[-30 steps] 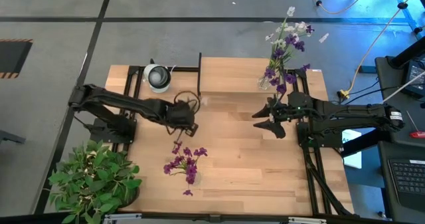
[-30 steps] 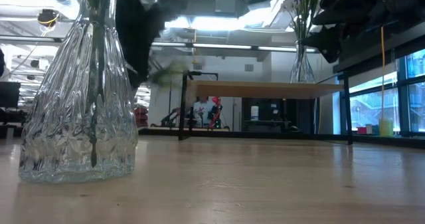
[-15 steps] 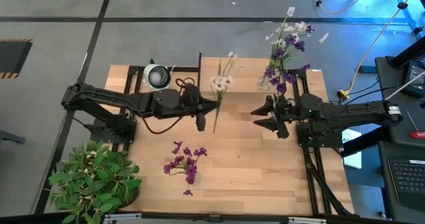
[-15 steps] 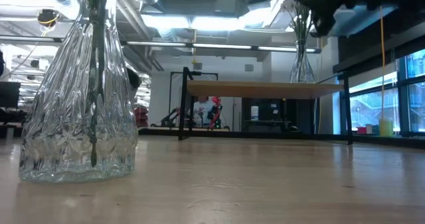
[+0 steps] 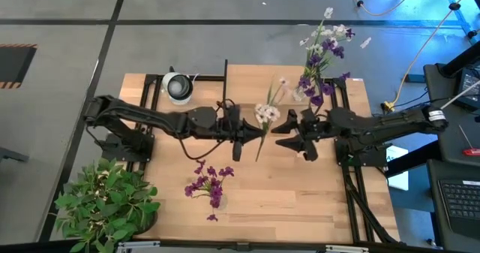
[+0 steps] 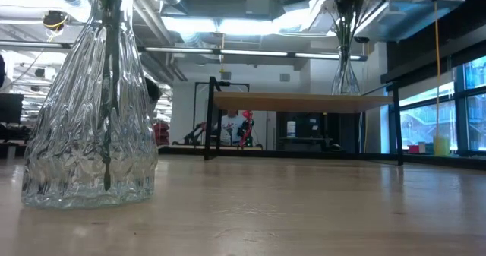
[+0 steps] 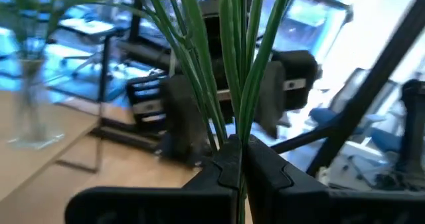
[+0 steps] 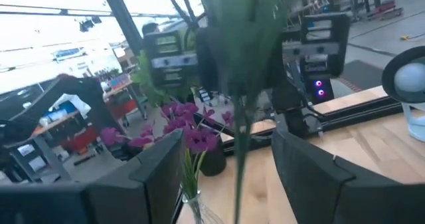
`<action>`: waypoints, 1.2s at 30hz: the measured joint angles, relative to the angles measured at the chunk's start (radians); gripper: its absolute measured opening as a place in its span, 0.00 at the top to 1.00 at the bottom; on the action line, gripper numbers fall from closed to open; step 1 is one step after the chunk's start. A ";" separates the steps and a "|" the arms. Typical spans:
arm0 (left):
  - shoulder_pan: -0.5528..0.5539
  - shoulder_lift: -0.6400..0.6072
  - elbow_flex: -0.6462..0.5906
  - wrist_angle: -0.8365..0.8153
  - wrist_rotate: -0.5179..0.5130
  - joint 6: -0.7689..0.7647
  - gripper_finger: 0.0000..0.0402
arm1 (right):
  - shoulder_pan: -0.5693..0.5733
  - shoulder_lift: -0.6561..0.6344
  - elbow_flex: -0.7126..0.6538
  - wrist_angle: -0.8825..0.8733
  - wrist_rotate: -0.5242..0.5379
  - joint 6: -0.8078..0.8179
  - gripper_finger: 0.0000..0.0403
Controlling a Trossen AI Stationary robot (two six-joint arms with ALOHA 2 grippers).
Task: Pick and place flowers into a vace then onto a shelf
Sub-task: Put the white flowers into the transparent vase
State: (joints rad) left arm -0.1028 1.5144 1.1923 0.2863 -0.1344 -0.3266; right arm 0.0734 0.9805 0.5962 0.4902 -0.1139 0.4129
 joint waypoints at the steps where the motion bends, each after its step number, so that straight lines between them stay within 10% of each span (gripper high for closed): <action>1: 0.000 0.006 0.000 0.016 0.012 0.001 0.99 | 0.000 0.020 0.019 -0.007 0.000 0.000 0.43; 17: 0.000 0.007 0.000 0.063 0.021 0.045 0.99 | 0.009 0.139 0.146 -0.075 -0.069 -0.025 0.45; 36: -0.002 0.006 0.000 0.109 0.046 0.061 0.99 | 0.018 0.148 0.147 -0.029 -0.070 -0.029 0.69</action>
State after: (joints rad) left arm -0.1047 1.5200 1.1923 0.3957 -0.0887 -0.2661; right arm 0.0910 1.1286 0.7437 0.4613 -0.1841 0.3840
